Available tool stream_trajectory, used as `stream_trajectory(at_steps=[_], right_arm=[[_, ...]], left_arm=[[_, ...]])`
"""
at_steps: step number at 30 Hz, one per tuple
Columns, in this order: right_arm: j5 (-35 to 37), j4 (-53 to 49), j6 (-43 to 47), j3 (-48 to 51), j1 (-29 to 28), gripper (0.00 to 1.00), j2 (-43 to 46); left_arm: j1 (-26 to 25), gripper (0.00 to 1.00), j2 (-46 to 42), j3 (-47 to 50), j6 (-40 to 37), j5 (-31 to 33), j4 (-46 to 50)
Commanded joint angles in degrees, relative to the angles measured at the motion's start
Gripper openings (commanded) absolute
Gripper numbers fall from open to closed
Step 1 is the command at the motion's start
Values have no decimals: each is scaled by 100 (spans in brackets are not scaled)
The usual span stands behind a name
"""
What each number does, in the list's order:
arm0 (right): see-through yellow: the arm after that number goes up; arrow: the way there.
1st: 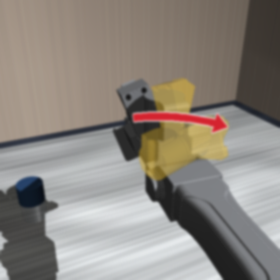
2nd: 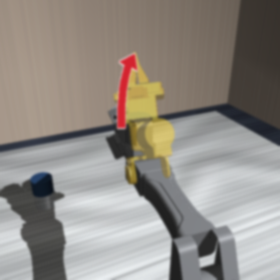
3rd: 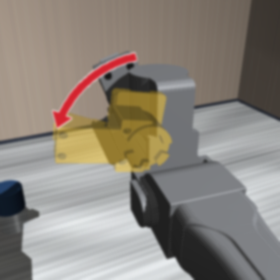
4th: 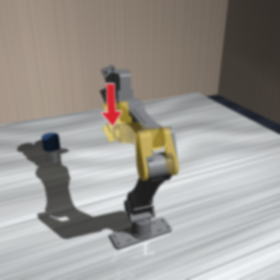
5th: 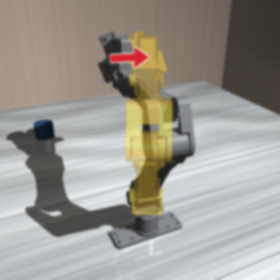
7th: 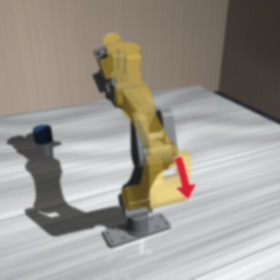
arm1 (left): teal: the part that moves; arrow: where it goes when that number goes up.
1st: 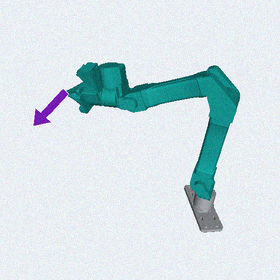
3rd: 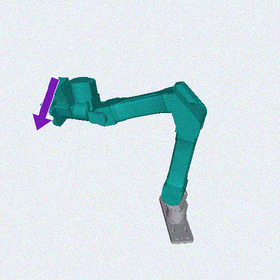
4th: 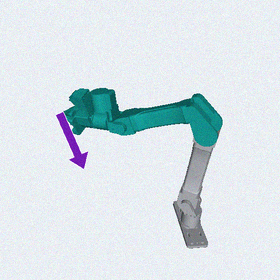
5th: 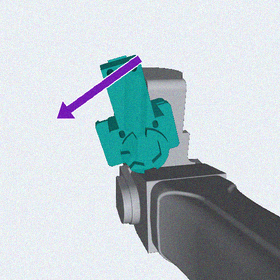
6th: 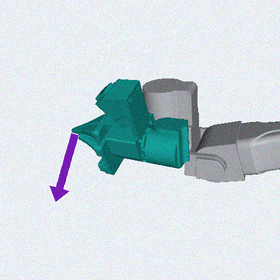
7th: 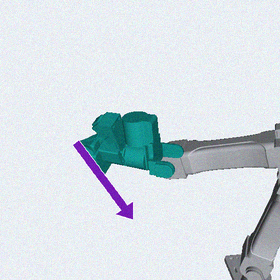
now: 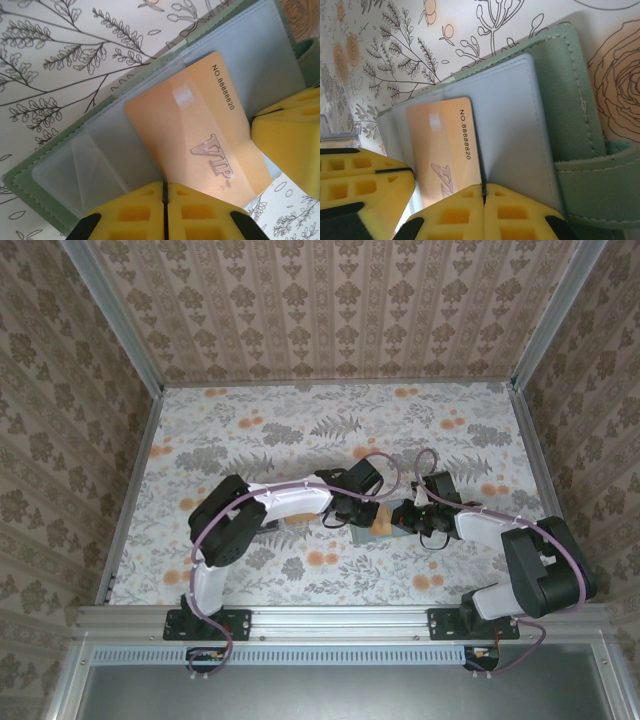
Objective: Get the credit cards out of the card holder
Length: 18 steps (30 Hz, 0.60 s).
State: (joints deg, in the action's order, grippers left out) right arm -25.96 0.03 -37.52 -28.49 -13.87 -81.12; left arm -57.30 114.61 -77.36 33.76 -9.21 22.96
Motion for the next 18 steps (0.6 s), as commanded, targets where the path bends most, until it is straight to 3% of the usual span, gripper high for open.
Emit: stream_trajectory(at_steps=[1,6,13,15,17,18], right_arm=[[-168,106,-45,28,24,11,-69],[-252,224,-110,10,20,20,-177],[-424,444,-186,-17,16,20,-354],[-428,439,-186,-17,20,14,-378],[-352,383,-186,-8,22,0,-344],[-250,307,-188,-1,29,0,-290]], left_arm=[[-25,8,132,115,-26,-48,78],[-41,5,184,212,17,-73,43],[-60,3,176,303,32,-94,8],[-55,2,167,314,26,-90,11],[-59,2,157,310,26,-95,10],[-54,2,141,310,25,-82,16]])
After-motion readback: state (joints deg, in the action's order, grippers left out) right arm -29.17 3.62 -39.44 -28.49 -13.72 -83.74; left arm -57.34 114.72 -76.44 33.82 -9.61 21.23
